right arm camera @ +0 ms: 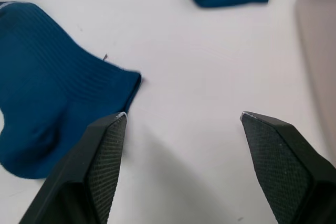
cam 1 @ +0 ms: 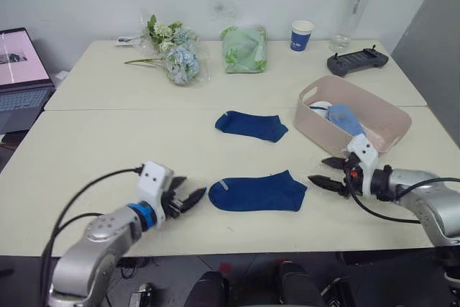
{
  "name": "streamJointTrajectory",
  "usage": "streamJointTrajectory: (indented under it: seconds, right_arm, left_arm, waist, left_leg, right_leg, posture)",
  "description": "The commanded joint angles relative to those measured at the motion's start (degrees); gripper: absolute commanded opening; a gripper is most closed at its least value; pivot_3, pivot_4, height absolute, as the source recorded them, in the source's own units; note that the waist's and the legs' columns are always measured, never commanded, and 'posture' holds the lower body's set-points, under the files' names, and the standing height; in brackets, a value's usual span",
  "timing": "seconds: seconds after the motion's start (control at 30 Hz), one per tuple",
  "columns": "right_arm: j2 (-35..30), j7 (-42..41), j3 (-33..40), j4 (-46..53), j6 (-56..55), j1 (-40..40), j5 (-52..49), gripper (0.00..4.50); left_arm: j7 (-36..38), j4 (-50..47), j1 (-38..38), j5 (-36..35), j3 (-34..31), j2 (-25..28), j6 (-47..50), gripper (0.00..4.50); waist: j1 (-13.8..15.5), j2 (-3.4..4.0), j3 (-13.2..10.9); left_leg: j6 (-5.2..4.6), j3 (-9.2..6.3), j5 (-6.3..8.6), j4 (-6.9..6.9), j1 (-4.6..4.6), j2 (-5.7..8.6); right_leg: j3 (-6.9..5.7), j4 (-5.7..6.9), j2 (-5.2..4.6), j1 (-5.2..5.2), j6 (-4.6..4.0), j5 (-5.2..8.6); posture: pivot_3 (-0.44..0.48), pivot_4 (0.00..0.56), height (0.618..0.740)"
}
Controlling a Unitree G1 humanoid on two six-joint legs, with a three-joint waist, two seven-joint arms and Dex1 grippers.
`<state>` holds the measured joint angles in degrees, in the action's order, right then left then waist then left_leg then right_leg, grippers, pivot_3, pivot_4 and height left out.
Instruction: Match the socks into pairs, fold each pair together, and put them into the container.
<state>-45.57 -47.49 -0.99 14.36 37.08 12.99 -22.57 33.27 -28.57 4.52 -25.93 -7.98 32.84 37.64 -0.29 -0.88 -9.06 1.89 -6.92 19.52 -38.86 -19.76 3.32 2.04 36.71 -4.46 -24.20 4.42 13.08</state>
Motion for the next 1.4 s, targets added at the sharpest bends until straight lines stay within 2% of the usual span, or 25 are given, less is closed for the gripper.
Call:
streamJointTrajectory:
  seconds: [0.03,0.13,0.3,0.43,0.6,0.8,0.97,1.07,1.17,1.3,1.4]
  right_arm:
    - [4.8,0.1,-2.4,4.2,-4.7,2.6,-0.1,3.76]
    - [10.5,-0.4,-7.0,4.7,-11.2,3.2,2.6,3.17]
    - [15.3,1.2,-13.0,0.8,-15.5,2.9,8.3,1.37]
    - [16.0,2.5,-15.3,-2.9,-19.4,1.5,12.8,0.04]
    - [13.0,1.5,-14.9,-4.9,-19.4,-1.5,15.5,0.04]
    - [10.2,0.7,-8.9,-4.7,-20.1,-4.5,13.3,0.04]
    - [12.3,-0.4,-3.7,-0.5,-17.1,-2.9,5.0,0.04]
    - [13.7,-1.4,-4.4,2.6,-16.0,-1.9,2.9,0.04]
    - [14.0,-3.0,-6.7,5.2,-15.0,-1.9,2.1,0.04]
    - [11.2,-5.4,-10.5,4.9,-16.8,-4.8,5.7,0.04]
    - [9.0,-5.7,-11.8,3.9,-17.1,-6.8,8.0,0.04]
  left_arm:
    - [5.7,-0.6,-2.6,1.6,4.6,0.6,-7.9,3.39]
    - [8.0,2.6,-7.8,3.8,10.5,-0.4,-10.3,2.83]
    - [9.2,12.5,-13.9,10.3,19.1,-3.6,-16.0,1.23]
    - [10.9,18.7,-14.6,14.1,21.9,-3.6,-20.9,0.04]
    - [9.8,22.2,-14.2,15.2,21.4,-4.2,-20.4,0.04]
    - [10.2,20.3,-11.9,12.8,17.7,-2.6,-19.2,0.04]
    - [11.1,17.1,-12.6,10.3,15.2,-2.4,-18.6,0.04]
    - [12.2,15.3,-13.3,9.4,15.2,-2.6,-17.8,0.04]
    - [12.9,11.9,-13.0,5.9,15.1,-2.6,-12.6,0.04]
    - [16.5,11.0,-9.4,10.8,18.9,3.3,-14.3,0.04]
    - [15.7,12.3,-7.9,12.2,19.0,4.2,-15.3,0.04]
  waist:
    - [0.0,0.0,0.0]
    - [0.0,0.0,0.0]
    - [0.1,0.0,0.0]
    - [0.1,0.0,0.0]
    - [0.0,0.01,0.0]
    - [0.0,0.01,0.0]
    - [-0.1,0.0,0.0]
    - [-0.2,0.01,0.0]
    - [-0.2,0.01,0.0]
    - [-0.2,0.03,0.0]
    - [-0.1,0.03,0.0]
  left_leg:
    - [0.01,0.02,0.0,0.02,0.0,0.0]
    - [0.02,0.01,-0.01,0.01,-0.01,-0.02]
    - [0.03,-0.02,-0.01,0.0,-0.02,0.03]
    - [0.03,-0.02,-0.01,0.02,-0.03,0.06]
    - [0.03,0.0,-0.01,0.01,-0.03,0.04]
    - [0.01,-0.02,0.0,0.01,0.08,0.03]
    - [0.01,-0.02,0.0,0.01,0.07,0.0]
    - [0.01,-0.02,0.0,0.01,0.07,-0.01]
    - [0.01,-0.08,0.0,0.01,0.01,-0.04]
    - [0.01,-0.07,0.0,0.02,0.01,-0.02]
    - [-0.01,-0.05,0.01,0.03,0.01,0.01]
  right_leg:
    - [0.02,-0.02,0.0,-0.01,0.0,0.0]
    - [0.05,0.0,-0.01,-0.02,-0.01,-0.01]
    - [0.04,-0.06,-0.03,-0.02,0.0,-0.01]
    - [0.03,-0.01,-0.02,-0.09,-0.01,-0.01]
    - [0.08,0.03,-0.02,-0.1,-0.01,-0.01]
    - [0.07,0.03,-0.01,0.02,0.0,-0.01]
    - [0.07,0.05,-0.01,0.0,0.0,-0.01]
    - [0.08,0.07,0.02,-0.02,0.0,-0.01]
    - [0.03,0.03,0.01,-0.03,0.0,0.0]
    - [0.03,0.02,0.0,-0.04,0.0,0.0]
    - [0.03,0.01,0.01,-0.03,0.0,0.0]
  posture:
    - [0.0,0.15,0.74]
    - [0.0,0.15,0.74]
    - [0.0,0.15,0.74]
    - [0.0,0.15,0.74]
    - [0.0,0.15,0.74]
    - [0.0,0.15,0.74]
    - [0.0,0.15,0.74]
    - [0.0,0.15,0.74]
    - [0.0,0.15,0.74]
    - [0.0,0.15,0.74]
    - [0.0,0.15,0.74]
